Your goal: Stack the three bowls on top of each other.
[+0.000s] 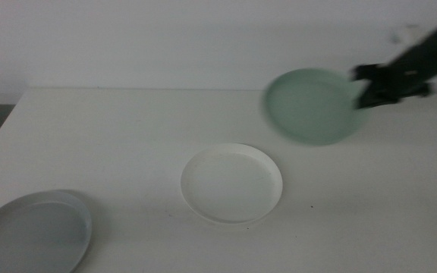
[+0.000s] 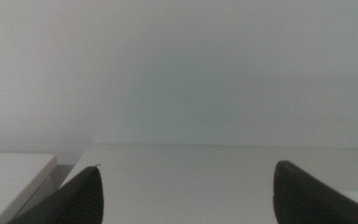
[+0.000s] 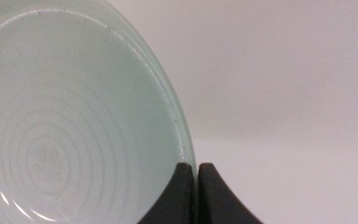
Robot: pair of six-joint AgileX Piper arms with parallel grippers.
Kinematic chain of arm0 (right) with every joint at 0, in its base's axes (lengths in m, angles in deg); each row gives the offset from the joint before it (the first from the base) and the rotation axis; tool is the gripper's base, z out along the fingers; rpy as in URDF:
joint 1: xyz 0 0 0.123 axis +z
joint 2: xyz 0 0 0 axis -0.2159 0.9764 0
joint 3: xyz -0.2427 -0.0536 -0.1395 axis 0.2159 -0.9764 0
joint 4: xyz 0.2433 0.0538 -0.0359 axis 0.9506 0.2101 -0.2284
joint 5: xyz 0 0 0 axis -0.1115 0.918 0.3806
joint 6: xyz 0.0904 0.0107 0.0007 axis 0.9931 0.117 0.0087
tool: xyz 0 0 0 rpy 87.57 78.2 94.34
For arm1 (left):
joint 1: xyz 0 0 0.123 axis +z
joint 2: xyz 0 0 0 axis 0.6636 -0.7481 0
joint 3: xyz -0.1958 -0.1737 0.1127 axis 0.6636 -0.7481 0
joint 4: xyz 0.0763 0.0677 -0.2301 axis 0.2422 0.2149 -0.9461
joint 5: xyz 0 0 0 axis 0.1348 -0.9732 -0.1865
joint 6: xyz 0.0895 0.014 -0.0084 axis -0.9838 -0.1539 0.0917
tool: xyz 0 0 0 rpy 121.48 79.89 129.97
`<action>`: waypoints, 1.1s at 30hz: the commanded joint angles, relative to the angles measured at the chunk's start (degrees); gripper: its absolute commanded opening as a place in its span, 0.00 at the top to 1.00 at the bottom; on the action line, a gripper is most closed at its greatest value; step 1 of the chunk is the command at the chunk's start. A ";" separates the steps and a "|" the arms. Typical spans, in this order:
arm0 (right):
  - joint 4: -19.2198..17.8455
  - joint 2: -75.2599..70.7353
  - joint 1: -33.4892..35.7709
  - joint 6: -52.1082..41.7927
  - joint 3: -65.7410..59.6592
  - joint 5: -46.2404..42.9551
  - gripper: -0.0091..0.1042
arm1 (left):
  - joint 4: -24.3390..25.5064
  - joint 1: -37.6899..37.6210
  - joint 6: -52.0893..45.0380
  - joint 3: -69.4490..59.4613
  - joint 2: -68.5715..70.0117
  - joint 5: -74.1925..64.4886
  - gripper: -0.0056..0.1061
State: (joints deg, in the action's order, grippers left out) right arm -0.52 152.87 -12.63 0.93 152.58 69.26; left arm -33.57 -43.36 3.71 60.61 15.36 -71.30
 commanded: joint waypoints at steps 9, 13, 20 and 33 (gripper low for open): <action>-1.61 1.14 18.27 1.40 -0.07 0.86 0.93 | 0.10 0.01 0.01 -0.03 0.16 0.58 0.11; -2.02 3.46 20.31 4.02 -0.15 1.14 0.93 | 0.10 0.01 0.11 -0.03 0.16 0.58 0.11; -1.51 5.72 20.72 4.02 -0.15 1.56 0.93 | 0.10 0.01 0.00 -0.03 0.16 0.58 0.11; -2.88 6.20 20.81 3.66 -0.15 2.02 0.54 | 0.10 0.01 0.11 -0.03 0.16 0.58 0.11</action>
State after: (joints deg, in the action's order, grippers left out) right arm -2.49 159.43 8.03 4.91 152.58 70.78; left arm -33.57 -43.36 3.71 60.61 15.36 -71.30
